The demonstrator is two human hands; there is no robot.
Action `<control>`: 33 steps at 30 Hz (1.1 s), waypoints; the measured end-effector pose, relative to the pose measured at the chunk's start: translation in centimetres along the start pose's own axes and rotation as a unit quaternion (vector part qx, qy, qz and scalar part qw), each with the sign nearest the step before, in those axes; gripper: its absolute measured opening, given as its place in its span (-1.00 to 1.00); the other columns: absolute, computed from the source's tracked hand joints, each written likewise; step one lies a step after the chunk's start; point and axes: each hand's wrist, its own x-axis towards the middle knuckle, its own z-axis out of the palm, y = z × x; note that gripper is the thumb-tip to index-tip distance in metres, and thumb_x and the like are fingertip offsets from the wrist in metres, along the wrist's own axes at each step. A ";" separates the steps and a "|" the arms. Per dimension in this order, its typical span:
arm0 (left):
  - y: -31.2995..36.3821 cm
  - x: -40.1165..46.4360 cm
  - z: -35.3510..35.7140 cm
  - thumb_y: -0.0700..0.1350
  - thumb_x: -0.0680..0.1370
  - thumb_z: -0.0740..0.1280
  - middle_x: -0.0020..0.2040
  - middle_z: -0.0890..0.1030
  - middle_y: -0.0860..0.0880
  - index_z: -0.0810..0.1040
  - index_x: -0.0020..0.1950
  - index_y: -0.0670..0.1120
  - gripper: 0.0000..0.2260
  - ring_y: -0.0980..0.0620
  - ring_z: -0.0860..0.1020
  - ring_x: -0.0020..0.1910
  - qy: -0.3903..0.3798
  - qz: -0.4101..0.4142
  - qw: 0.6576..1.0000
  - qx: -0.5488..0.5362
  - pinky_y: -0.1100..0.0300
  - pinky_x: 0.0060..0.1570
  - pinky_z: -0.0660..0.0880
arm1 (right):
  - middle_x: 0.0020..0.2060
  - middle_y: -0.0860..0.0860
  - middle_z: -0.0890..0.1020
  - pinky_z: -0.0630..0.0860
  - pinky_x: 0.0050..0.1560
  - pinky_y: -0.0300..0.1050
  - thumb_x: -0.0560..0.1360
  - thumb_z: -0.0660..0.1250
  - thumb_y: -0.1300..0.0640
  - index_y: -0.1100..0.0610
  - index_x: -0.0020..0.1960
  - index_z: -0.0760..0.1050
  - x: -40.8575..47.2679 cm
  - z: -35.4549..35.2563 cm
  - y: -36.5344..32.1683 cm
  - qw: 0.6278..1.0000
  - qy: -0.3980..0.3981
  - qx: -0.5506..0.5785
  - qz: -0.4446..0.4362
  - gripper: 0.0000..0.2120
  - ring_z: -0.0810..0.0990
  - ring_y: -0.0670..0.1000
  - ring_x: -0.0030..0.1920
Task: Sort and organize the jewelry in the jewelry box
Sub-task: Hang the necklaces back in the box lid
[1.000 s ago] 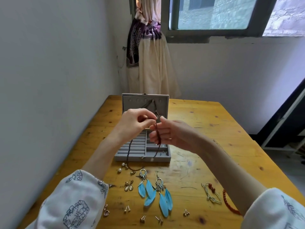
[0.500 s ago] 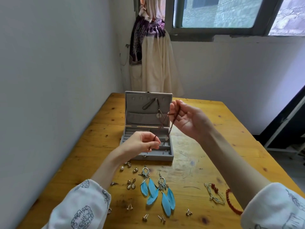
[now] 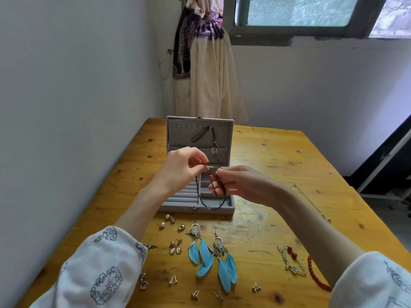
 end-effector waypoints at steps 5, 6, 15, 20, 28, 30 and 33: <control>-0.6 0.6 0.6 -0.20 0.49 0.36 -0.16 0.57 0.04 0.54 -0.07 -0.05 -0.93 0.16 0.54 -0.17 -0.015 -0.043 0.999 0.014 0.44 -0.20 0.43 | -0.29 0.04 0.57 0.49 -0.12 -0.21 0.55 0.22 0.21 0.19 -0.14 0.53 0.2 -0.1 0.4 1.000 -0.011 0.005 0.004 -0.86 0.55 -0.06 -0.24; -0.9 0.5 0.7 -0.20 0.49 0.35 -0.15 0.57 0.04 0.54 -0.07 -0.05 -0.93 0.15 0.54 -0.16 -0.016 -0.055 0.998 0.018 0.45 -0.21 0.41 | -0.32 0.04 0.52 0.46 -0.14 -0.21 0.54 0.22 0.23 0.20 -0.18 0.51 0.2 -0.3 0.5 1.000 0.002 0.006 -0.006 -0.85 0.49 -0.06 -0.28; -1.7 -0.7 2.7 -0.14 0.52 0.33 -0.18 0.62 -0.04 0.58 0.00 -0.14 -0.88 0.09 0.59 -0.18 -0.079 -0.248 0.920 -0.294 0.30 -0.21 0.52 | -0.47 -0.03 0.34 0.40 -0.29 -0.23 0.36 0.23 0.20 0.12 -0.21 0.34 0.3 -1.3 0.1 0.990 -0.019 0.133 -0.040 -0.93 0.35 -0.06 -0.41; -1.0 -0.7 3.0 -0.17 0.49 0.35 -0.21 0.61 -0.06 0.60 -0.06 -0.13 -0.93 0.06 0.59 -0.21 -0.072 -0.259 0.890 -0.368 0.27 -0.20 0.54 | -0.45 0.01 0.39 0.45 -0.33 -0.21 0.44 0.10 0.38 0.16 -0.18 0.38 0.5 -1.3 0.1 0.990 0.011 0.135 -0.046 -0.84 0.37 -0.07 -0.44; -0.3 -0.4 2.8 -0.18 0.49 0.35 -0.19 0.62 -0.06 0.60 -0.07 -0.10 -0.94 0.06 0.57 -0.19 -0.077 -0.233 0.906 -0.344 0.27 -0.16 0.56 | -0.34 0.09 0.44 0.51 -0.30 -0.18 0.54 0.10 0.41 0.22 -0.08 0.42 0.6 -0.7 0.1 0.997 0.031 0.054 -0.040 -0.82 0.46 -0.06 -0.40; -0.2 -0.4 2.7 -0.19 0.50 0.34 -0.16 0.63 -0.07 0.61 -0.03 -0.13 -0.91 0.07 0.57 -0.18 -0.085 -0.223 0.915 -0.327 0.30 -0.18 0.55 | -0.32 0.11 0.45 0.53 -0.29 -0.18 0.54 0.12 0.40 0.23 -0.05 0.42 0.7 -0.6 0.0 0.998 0.038 0.033 -0.041 -0.85 0.46 -0.03 -0.36; -0.2 -0.2 2.7 -0.20 0.49 0.35 -0.16 0.63 -0.06 0.61 0.02 -0.17 -0.86 0.09 0.57 -0.21 -0.078 -0.198 0.939 -0.269 0.38 -0.27 0.54 | -0.29 0.13 0.47 0.53 -0.25 -0.15 0.54 0.15 0.38 0.22 -0.03 0.42 0.8 -0.5 -0.1 0.998 0.050 -0.013 -0.037 -0.87 0.48 -0.01 -0.33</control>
